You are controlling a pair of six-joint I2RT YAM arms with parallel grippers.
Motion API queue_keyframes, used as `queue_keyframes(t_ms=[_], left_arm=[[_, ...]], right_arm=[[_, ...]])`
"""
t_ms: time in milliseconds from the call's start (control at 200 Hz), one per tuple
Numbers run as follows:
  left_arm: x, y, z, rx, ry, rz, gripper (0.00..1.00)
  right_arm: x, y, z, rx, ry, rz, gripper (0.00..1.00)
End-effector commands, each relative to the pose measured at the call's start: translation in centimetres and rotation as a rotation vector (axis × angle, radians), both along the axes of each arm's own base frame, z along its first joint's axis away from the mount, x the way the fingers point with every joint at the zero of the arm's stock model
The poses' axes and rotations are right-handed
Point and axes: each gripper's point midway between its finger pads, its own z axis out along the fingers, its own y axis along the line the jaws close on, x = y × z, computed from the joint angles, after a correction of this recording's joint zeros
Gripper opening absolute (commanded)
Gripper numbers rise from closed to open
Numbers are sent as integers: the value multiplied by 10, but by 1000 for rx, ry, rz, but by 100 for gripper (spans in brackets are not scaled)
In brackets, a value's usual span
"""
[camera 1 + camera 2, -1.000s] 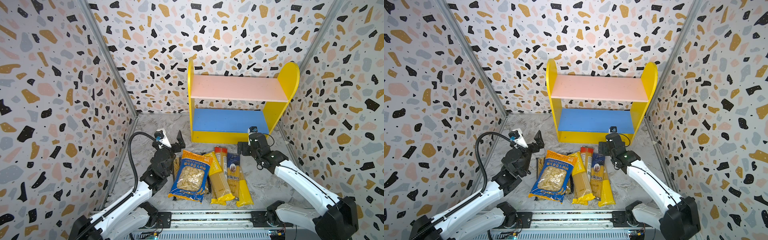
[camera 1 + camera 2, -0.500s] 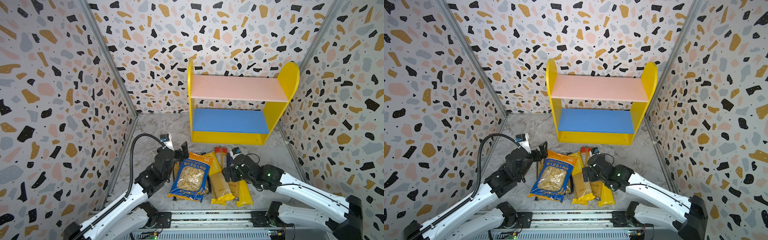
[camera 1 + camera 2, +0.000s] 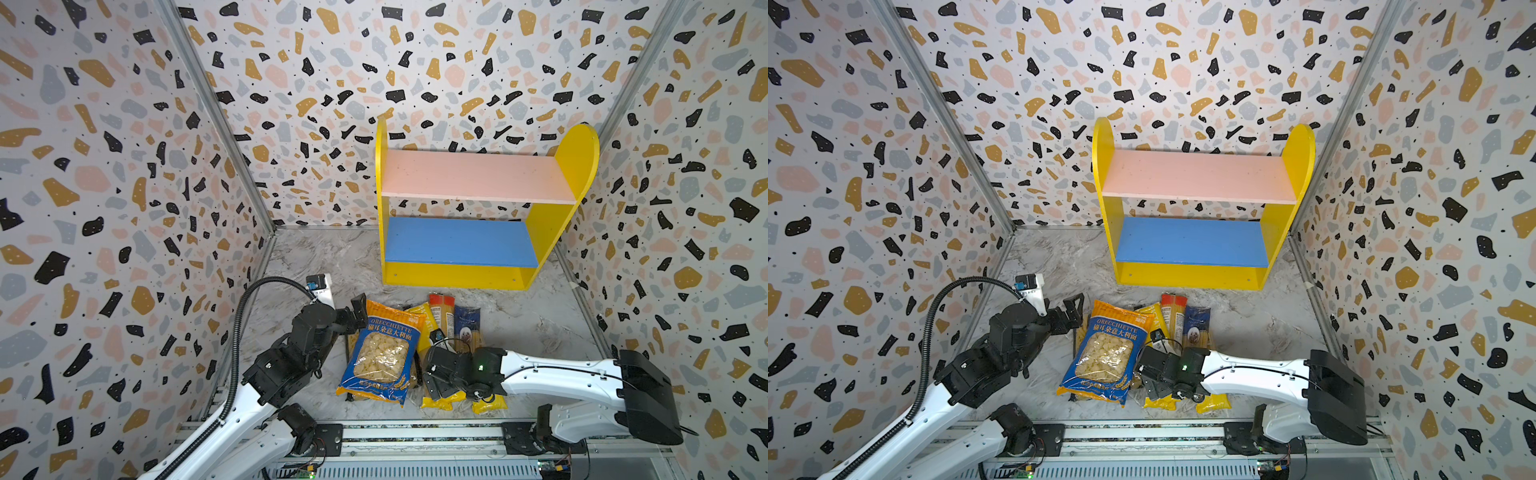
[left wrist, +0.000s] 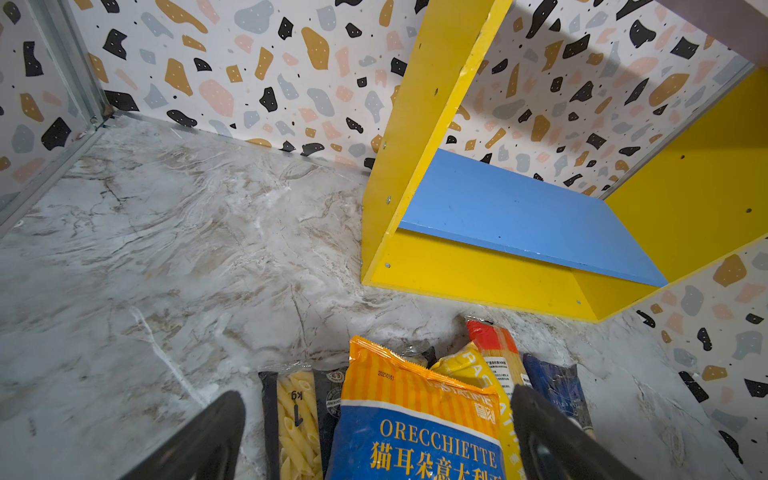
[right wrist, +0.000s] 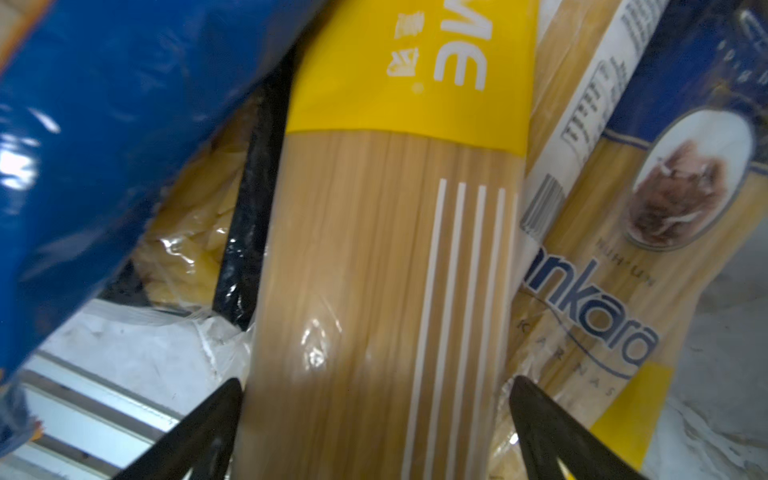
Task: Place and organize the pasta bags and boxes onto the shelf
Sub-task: 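Reach the right gripper to the yellow-banded spaghetti pack while the left arm advances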
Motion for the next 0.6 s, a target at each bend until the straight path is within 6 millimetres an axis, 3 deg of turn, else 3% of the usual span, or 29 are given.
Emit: queue_keyframes(t_ms=[0,205,385,596], left_arm=[[-4,-3,4,18,9,-28,100],[-4,-4,7,27,9,-41,100],[-3,-4,13,31,-3,-45,100],[-2,-4,12,59,2,-45,100]], right_arm=[[5,2,-1,-18,-25,-12,98],[10,8,-10,-72,-32,3,88],[10,9,-8,-82,-21,6,57],[8,-3,11,-3,-15,-16,39]])
